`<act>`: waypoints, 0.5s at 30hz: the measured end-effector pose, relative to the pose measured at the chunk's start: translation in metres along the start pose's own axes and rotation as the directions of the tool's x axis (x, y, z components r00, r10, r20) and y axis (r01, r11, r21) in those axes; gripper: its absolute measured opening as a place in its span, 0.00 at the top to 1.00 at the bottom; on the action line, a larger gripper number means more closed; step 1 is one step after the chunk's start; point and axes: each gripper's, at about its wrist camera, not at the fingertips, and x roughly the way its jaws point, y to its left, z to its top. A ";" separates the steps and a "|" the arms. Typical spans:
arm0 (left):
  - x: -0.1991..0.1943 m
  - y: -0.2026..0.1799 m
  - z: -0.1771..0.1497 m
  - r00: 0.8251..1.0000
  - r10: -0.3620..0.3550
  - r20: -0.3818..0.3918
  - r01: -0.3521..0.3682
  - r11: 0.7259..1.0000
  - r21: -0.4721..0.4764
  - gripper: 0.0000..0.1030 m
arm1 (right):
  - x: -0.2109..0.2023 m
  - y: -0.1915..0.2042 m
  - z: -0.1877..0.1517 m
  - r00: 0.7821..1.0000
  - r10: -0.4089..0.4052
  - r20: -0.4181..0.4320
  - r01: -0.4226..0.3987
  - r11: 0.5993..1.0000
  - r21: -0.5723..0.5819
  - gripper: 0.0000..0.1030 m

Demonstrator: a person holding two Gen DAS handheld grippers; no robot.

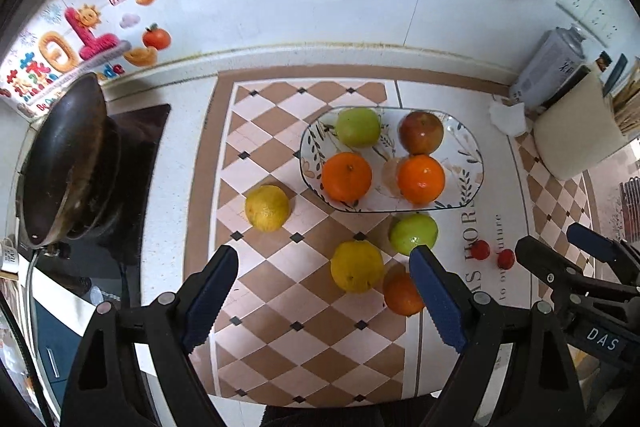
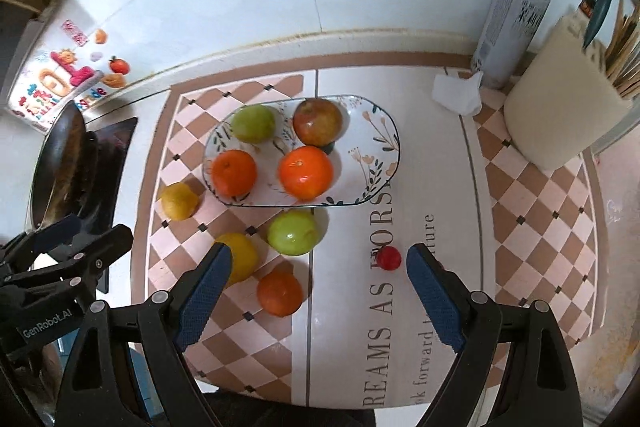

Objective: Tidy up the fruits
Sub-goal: 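Raise both open tools away from the plate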

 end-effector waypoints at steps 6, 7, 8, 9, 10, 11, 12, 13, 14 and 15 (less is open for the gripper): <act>-0.028 0.004 -0.012 1.000 -0.002 0.029 0.002 1.000 -0.021 0.15 | -0.033 0.007 -0.016 0.999 -0.001 0.042 0.001 1.000 -0.012 0.11; -0.033 0.005 -0.014 0.999 -0.002 0.038 0.003 1.000 -0.023 0.15 | -0.037 0.007 -0.017 0.999 0.000 0.048 0.000 1.000 -0.012 0.11; -0.036 0.005 -0.015 0.999 -0.003 0.042 0.004 1.000 -0.025 0.15 | -0.042 0.007 -0.020 0.999 0.004 0.053 -0.004 1.000 -0.009 0.11; -0.040 0.005 -0.017 0.999 -0.002 0.046 0.004 1.000 -0.026 0.15 | -0.045 0.007 -0.021 0.998 0.005 0.055 -0.005 1.000 -0.009 0.11; -0.043 0.005 -0.018 0.999 -0.005 0.049 0.006 1.000 -0.026 0.15 | -0.050 0.008 -0.022 0.998 0.006 0.060 -0.006 1.000 -0.010 0.11; -0.046 0.004 -0.020 0.999 -0.008 0.053 0.010 1.000 -0.024 0.15 | -0.052 0.008 -0.023 0.998 0.008 0.063 -0.008 1.000 -0.009 0.11; -0.049 0.003 -0.021 0.998 -0.007 0.060 0.008 1.000 -0.021 0.15 | -0.056 0.009 -0.025 0.998 0.011 0.068 -0.010 1.000 -0.008 0.11; -0.051 0.002 -0.022 0.998 0.003 0.065 -0.002 1.000 -0.015 0.15 | -0.059 0.009 -0.026 0.997 0.012 0.072 -0.011 1.000 -0.009 0.11; -0.052 0.001 -0.023 0.998 0.008 0.070 -0.007 1.000 -0.012 0.15 | -0.062 0.010 -0.027 0.997 0.014 0.076 -0.013 1.000 -0.010 0.11; -0.054 0.001 -0.025 0.997 0.007 0.076 -0.006 1.000 -0.015 0.15 | -0.064 0.011 -0.028 0.997 0.015 0.080 -0.014 1.000 -0.010 0.11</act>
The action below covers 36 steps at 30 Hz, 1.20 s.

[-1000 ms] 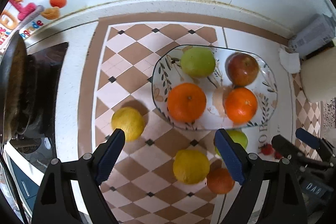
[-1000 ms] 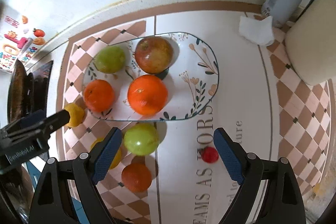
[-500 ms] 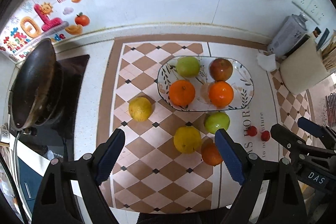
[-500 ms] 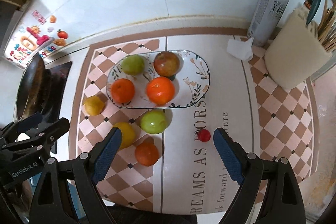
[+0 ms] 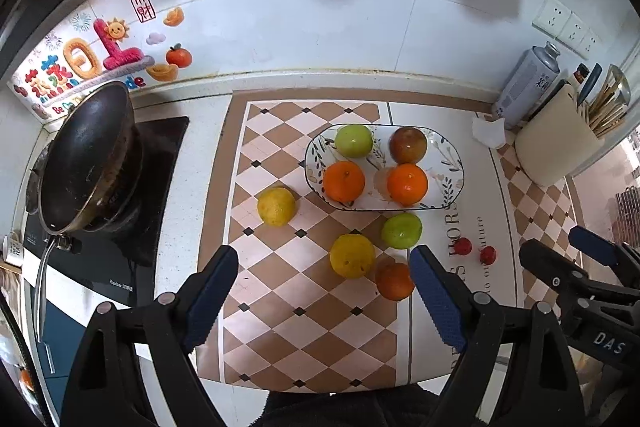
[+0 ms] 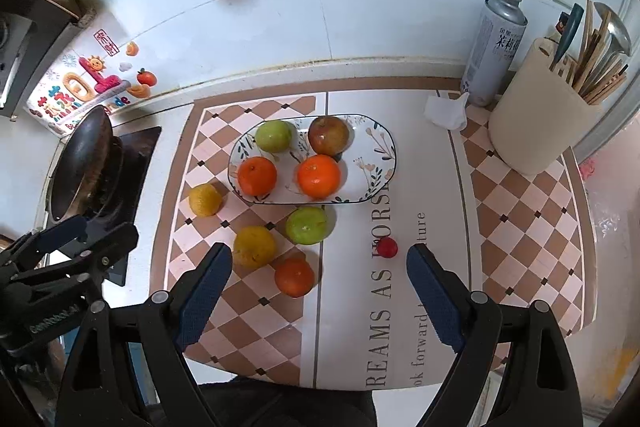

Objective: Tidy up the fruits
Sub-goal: 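Raise both open tools away from the plate, then grasp the yellow lemon with the left tool while the right tool grasps the brownish-orange fruit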

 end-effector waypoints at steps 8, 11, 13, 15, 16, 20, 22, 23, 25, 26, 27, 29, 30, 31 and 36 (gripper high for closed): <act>-0.001 0.000 -0.004 1.000 0.008 0.018 -0.008 1.000 -0.013 0.15 | -0.006 0.006 0.000 1.000 0.011 0.009 -0.011 1.000 -0.006 0.11; 0.001 0.000 -0.004 1.000 0.023 0.019 -0.023 1.000 -0.013 0.15 | -0.001 0.004 0.001 0.999 0.037 -0.002 -0.037 0.999 0.010 0.11; 0.004 0.001 -0.003 0.999 0.040 0.024 -0.040 0.999 -0.015 0.15 | 0.007 0.003 0.001 0.999 0.051 -0.020 -0.050 0.998 0.022 0.11; 0.013 0.003 -0.002 0.998 0.064 0.017 -0.063 0.998 -0.020 0.15 | 0.018 0.000 0.000 0.997 0.065 -0.034 -0.064 0.997 0.030 0.11; 0.018 0.004 -0.001 0.997 0.071 0.011 -0.071 0.997 -0.025 0.15 | 0.028 -0.001 -0.001 0.996 0.071 -0.049 -0.069 0.997 0.034 0.11; 0.050 0.015 -0.002 0.995 0.098 -0.034 -0.099 0.994 -0.047 0.15 | 0.081 -0.009 -0.010 0.984 0.102 -0.148 -0.094 0.994 0.060 0.11; 0.069 0.019 -0.003 0.991 0.103 -0.083 -0.107 0.993 -0.042 0.09 | 0.114 -0.011 -0.019 0.972 0.115 -0.207 -0.103 0.992 0.068 0.11; 0.079 0.020 -0.004 0.986 0.120 -0.112 -0.124 0.992 -0.032 0.09 | 0.128 -0.012 -0.023 0.965 0.120 -0.234 -0.106 0.992 0.072 0.11; 0.098 0.021 -0.006 0.974 0.157 -0.161 -0.160 0.987 -0.011 0.09 | 0.161 -0.010 -0.033 0.944 0.141 -0.297 -0.122 0.989 0.082 0.11; 0.106 0.022 -0.008 0.970 0.165 -0.179 -0.169 0.986 -0.007 0.09 | 0.172 -0.010 -0.036 0.938 0.147 -0.315 -0.125 0.988 0.087 0.11; 0.111 0.023 -0.009 0.967 0.171 -0.190 -0.175 0.984 -0.007 0.09 | 0.184 -0.008 -0.040 0.929 0.156 -0.335 -0.132 0.987 0.093 0.11; 0.123 0.024 -0.012 0.962 0.162 -0.221 -0.169 0.986 -0.011 0.09 | 0.204 -0.004 -0.047 0.917 0.177 -0.358 -0.149 0.983 0.105 0.11; 0.129 0.025 -0.012 0.960 0.154 -0.236 -0.162 0.987 -0.016 0.09 | 0.215 -0.001 -0.050 0.909 0.188 -0.371 -0.160 0.981 0.106 0.12; 0.134 0.024 -0.013 0.958 0.142 -0.249 -0.152 0.988 -0.018 0.09 | 0.221 0.002 -0.051 0.906 0.192 -0.376 -0.166 0.981 0.101 0.12; 0.168 0.022 -0.017 0.935 0.018 -0.355 -0.055 0.994 -0.094 0.09 | 0.247 0.011 -0.060 0.901 0.198 -0.385 -0.196 0.980 0.044 0.40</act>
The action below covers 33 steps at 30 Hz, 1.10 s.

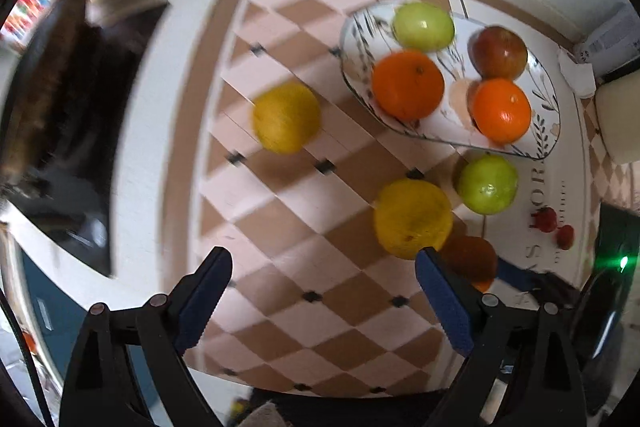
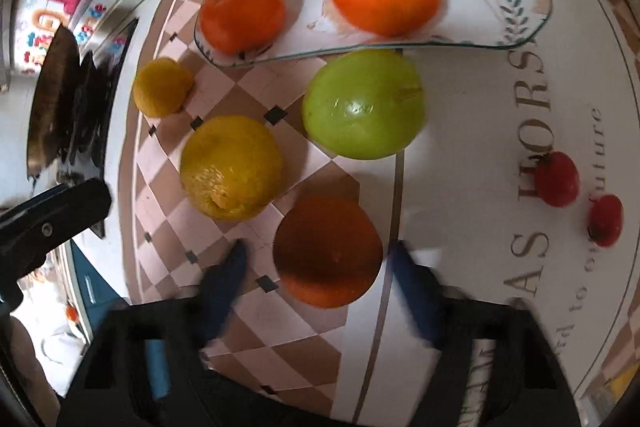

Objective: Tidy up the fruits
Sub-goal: 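Grasp the yellow lemon with the left tool while the right tool grasps the brownish-orange fruit, then lift the lemon in the left tool while the right tool carries the brownish-orange fruit toward the plate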

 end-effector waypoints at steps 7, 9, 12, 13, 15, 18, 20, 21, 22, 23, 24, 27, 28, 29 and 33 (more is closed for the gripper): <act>0.025 -0.034 0.010 0.996 -0.065 -0.053 0.069 0.994 0.080 0.09 | -0.016 -0.028 -0.013 0.999 -0.040 0.022 0.039 0.999 0.017 0.43; 0.034 -0.046 0.014 0.997 -0.053 -0.064 0.060 0.992 0.115 0.09 | -0.020 -0.045 -0.017 0.999 -0.050 0.015 0.049 0.998 0.044 0.43; 0.053 -0.066 0.019 0.995 -0.010 -0.099 0.030 0.979 0.203 0.09 | -0.024 -0.065 -0.021 1.000 -0.018 0.017 0.017 0.996 0.083 0.43; 0.058 -0.070 0.020 0.994 -0.004 -0.109 0.028 0.976 0.215 0.09 | -0.026 -0.070 -0.021 1.000 -0.011 0.017 0.010 0.996 0.094 0.43; 0.068 -0.074 0.020 0.992 -0.014 -0.129 0.043 0.974 0.222 0.10 | -0.026 -0.075 -0.021 1.000 0.010 0.019 -0.012 0.995 0.103 0.43; 0.074 -0.077 0.018 0.989 -0.036 -0.140 0.068 0.971 0.227 0.41 | -0.025 -0.082 -0.020 0.999 0.044 0.021 -0.047 0.990 0.133 0.43; 0.072 -0.079 0.015 0.991 -0.035 -0.129 0.066 0.968 0.244 0.41 | -0.023 -0.083 -0.021 0.998 0.050 0.025 -0.053 0.989 0.140 0.43; 0.072 -0.079 0.013 0.991 -0.038 -0.128 0.069 0.967 0.246 0.41 | -0.022 -0.083 -0.022 0.998 0.051 0.022 -0.054 0.989 0.141 0.43; 0.071 -0.079 0.010 0.991 -0.041 -0.128 0.072 0.967 0.244 0.42 | -0.021 -0.082 -0.022 0.999 0.044 0.018 -0.046 0.989 0.137 0.43; 0.069 -0.080 0.007 0.991 -0.043 -0.127 0.073 0.968 0.240 0.42 | -0.018 -0.081 -0.023 0.999 0.032 0.013 -0.034 0.991 0.128 0.43; 0.067 -0.079 0.001 0.991 -0.046 -0.127 0.075 0.970 0.232 0.42 | -0.017 -0.079 -0.024 0.999 0.027 0.016 -0.029 0.992 0.121 0.43; 0.064 -0.073 -0.015 0.987 -0.079 -0.142 0.105 0.976 0.189 0.42 | -0.016 -0.076 -0.025 1.000 0.026 0.017 -0.027 0.994 0.109 0.43; 0.064 -0.071 -0.018 0.985 -0.090 -0.147 0.115 0.978 0.172 0.42 | -0.017 -0.078 -0.025 0.999 0.033 0.018 -0.035 0.993 0.113 0.43; 0.065 -0.070 -0.022 0.983 -0.101 -0.152 0.125 0.980 0.157 0.42 | -0.017 -0.080 -0.025 0.999 0.040 0.019 -0.042 0.992 0.117 0.41; 0.074 -0.057 -0.024 0.976 -0.148 -0.161 0.161 0.984 0.072 0.41 | -0.016 -0.081 -0.025 0.998 0.053 0.016 -0.054 0.990 0.128 0.41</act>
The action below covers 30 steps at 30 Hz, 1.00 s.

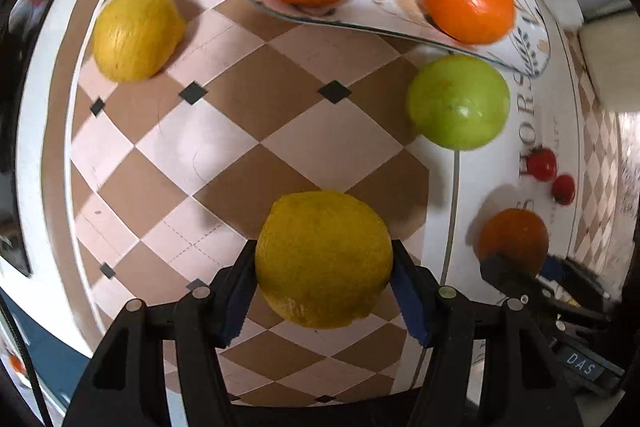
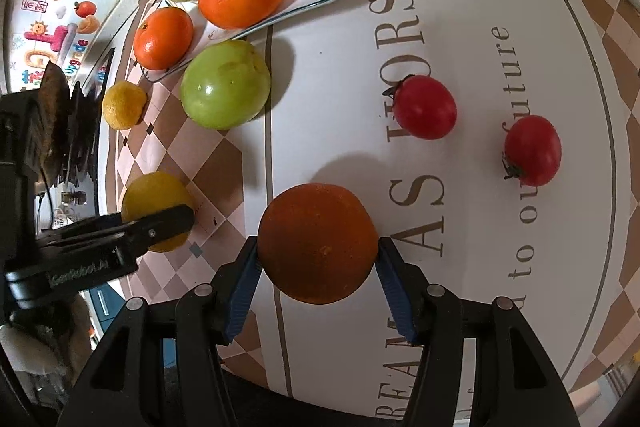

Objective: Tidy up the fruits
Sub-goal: 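Lift the lemon in the left tool while the right tool carries the brownish-orange fruit toward the plate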

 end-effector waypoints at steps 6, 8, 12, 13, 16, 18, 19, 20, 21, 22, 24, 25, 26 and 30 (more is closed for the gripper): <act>-0.003 0.007 0.002 1.000 -0.006 0.007 0.006 1.000 -0.015 0.41 | -0.002 -0.004 0.002 1.000 0.000 0.003 0.000 1.000 0.003 0.39; -0.007 0.012 0.004 1.000 -0.006 0.008 0.006 1.000 -0.016 0.41 | -0.003 -0.006 0.003 1.000 -0.001 0.006 0.001 1.000 0.005 0.35; -0.004 0.013 0.002 1.000 -0.015 0.013 0.015 1.000 -0.016 0.41 | -0.003 -0.004 0.007 1.000 0.005 0.012 -0.005 1.000 -0.007 0.30; -0.002 0.012 0.004 1.000 -0.015 0.012 0.015 1.000 -0.017 0.41 | -0.003 -0.001 0.008 1.000 -0.011 0.016 0.012 1.000 -0.023 0.30; -0.002 0.008 0.003 1.000 -0.009 0.010 0.009 1.000 -0.015 0.41 | -0.003 0.004 0.009 0.999 -0.031 0.025 0.032 0.998 -0.052 0.31; -0.002 0.008 0.005 1.000 -0.012 0.009 0.012 1.000 -0.018 0.41 | -0.003 0.008 0.008 0.998 -0.049 0.034 0.052 0.996 -0.077 0.44; -0.001 0.005 0.006 1.000 -0.015 0.008 0.015 1.000 -0.022 0.41 | -0.003 0.010 0.008 0.998 -0.059 0.037 0.062 0.994 -0.088 0.44; -0.003 0.006 0.006 1.000 -0.020 0.011 0.021 0.999 -0.025 0.41 | -0.004 0.011 0.008 0.997 -0.065 0.036 0.068 0.993 -0.094 0.44; -0.005 0.006 0.006 0.999 -0.036 0.019 0.036 0.999 -0.026 0.41 | -0.003 0.012 0.008 0.997 -0.071 0.032 0.074 0.992 -0.099 0.44; -0.009 0.005 0.006 0.999 -0.041 0.024 0.042 0.999 -0.019 0.41 | -0.004 0.013 0.008 0.997 -0.073 0.029 0.076 0.992 -0.101 0.44; -0.021 0.003 0.008 0.997 -0.061 0.039 0.061 0.998 -0.014 0.41 | -0.006 0.015 0.009 0.998 -0.065 0.028 0.067 0.993 -0.099 0.44; -0.028 0.002 0.010 0.996 -0.076 0.049 0.076 0.997 -0.014 0.41 | -0.008 0.016 0.010 0.997 -0.066 0.027 0.068 0.993 -0.098 0.44; -0.038 0.001 0.012 0.993 -0.096 0.064 0.098 0.995 -0.016 0.41 | -0.011 0.019 0.012 0.998 -0.062 0.032 0.065 0.993 -0.097 0.44; -0.089 0.001 0.033 0.973 -0.180 0.146 0.186 0.982 -0.023 0.41 | -0.035 0.030 0.027 0.997 -0.020 0.081 0.027 0.995 -0.095 0.44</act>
